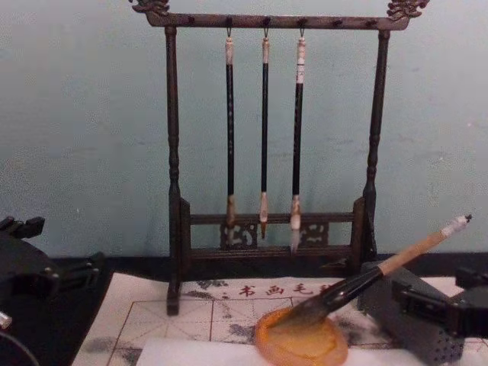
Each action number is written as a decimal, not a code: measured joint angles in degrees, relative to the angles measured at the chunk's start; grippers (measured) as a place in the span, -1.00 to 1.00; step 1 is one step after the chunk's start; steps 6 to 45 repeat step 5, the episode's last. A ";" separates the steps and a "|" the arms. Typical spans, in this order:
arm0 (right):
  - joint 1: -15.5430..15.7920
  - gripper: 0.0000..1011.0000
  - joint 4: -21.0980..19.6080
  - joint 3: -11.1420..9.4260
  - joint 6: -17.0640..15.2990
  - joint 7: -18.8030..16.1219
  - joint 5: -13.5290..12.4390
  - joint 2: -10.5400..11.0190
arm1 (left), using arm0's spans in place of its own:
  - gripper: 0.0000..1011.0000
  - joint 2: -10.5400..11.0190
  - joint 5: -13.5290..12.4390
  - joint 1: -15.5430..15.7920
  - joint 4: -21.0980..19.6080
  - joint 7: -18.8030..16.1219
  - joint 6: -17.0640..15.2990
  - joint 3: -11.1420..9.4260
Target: Pick up the brush from the inkstone, write on the paper, then place the brush back to its original position.
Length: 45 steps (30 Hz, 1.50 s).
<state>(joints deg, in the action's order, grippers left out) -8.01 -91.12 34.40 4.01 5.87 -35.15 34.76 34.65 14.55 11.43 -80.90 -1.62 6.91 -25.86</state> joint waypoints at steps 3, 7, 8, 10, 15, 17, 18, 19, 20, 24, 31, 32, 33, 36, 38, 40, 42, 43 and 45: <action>0.00 0.98 0.00 0.00 0.00 0.00 0.00 0.00 | 0.98 0.00 0.00 0.00 0.00 0.00 0.00 0.00; 0.00 0.98 0.00 0.00 0.00 0.00 0.00 0.00 | 0.98 0.00 0.00 0.00 0.00 0.00 0.00 0.00; 0.00 0.98 0.00 0.00 0.00 0.00 0.00 0.00 | 0.98 0.00 0.00 0.00 0.00 0.00 0.00 0.00; 0.00 0.98 0.00 0.00 0.00 0.00 0.00 0.00 | 0.98 0.00 0.00 0.00 0.00 0.00 0.00 0.00; 0.00 0.98 0.00 0.00 0.00 0.00 0.00 0.00 | 0.98 0.00 0.00 0.00 0.00 0.00 0.00 0.00; 0.00 0.98 0.00 0.00 0.00 0.00 0.00 0.00 | 0.98 0.00 0.00 0.00 0.00 0.00 0.00 0.00; 0.00 0.98 0.00 0.00 0.00 0.00 0.00 0.00 | 0.98 0.00 0.00 0.00 0.00 0.00 0.00 0.00; 0.00 0.98 0.00 0.00 0.00 0.00 0.00 0.00 | 0.98 0.00 0.00 0.00 0.00 0.00 0.00 0.00; 0.00 0.98 0.00 0.00 0.00 0.00 0.00 0.00 | 0.98 0.00 0.00 0.00 0.00 0.00 0.00 0.00; 0.00 0.98 0.00 0.00 0.00 0.00 0.00 0.00 | 0.98 0.00 0.00 0.00 0.00 0.00 0.00 0.00; 0.00 0.98 0.00 0.00 0.00 0.00 0.00 0.00 | 0.98 0.00 0.00 0.00 0.00 0.00 0.00 0.00; 0.00 0.98 0.00 0.00 0.00 0.00 0.00 0.00 | 0.98 0.00 0.00 0.00 0.00 0.00 0.00 0.00; 0.00 0.98 0.00 0.00 0.00 0.00 0.00 0.00 | 0.98 0.00 0.00 0.00 0.00 0.00 0.00 0.00; 0.00 0.98 0.00 0.00 0.00 0.00 0.00 0.00 | 0.98 0.00 0.00 0.00 0.00 0.00 0.00 0.00; 0.00 0.98 0.00 0.00 0.00 0.00 0.00 0.00 | 0.98 0.00 0.00 0.00 0.00 0.00 0.00 0.00; 0.00 0.98 0.00 0.00 0.00 0.00 0.00 0.00 | 0.98 0.00 0.00 0.00 0.00 0.00 0.00 0.00; 0.00 0.98 0.00 0.00 0.00 0.00 0.00 0.00 | 0.98 0.00 0.00 0.00 0.00 0.00 0.00 0.00; 0.00 0.98 0.00 0.00 0.00 0.00 0.00 0.00 | 0.98 0.00 0.00 0.00 0.00 0.00 0.00 0.00; 0.00 0.98 0.00 0.00 0.00 0.00 0.00 0.00 | 0.98 0.00 0.00 0.00 0.00 0.00 0.00 0.00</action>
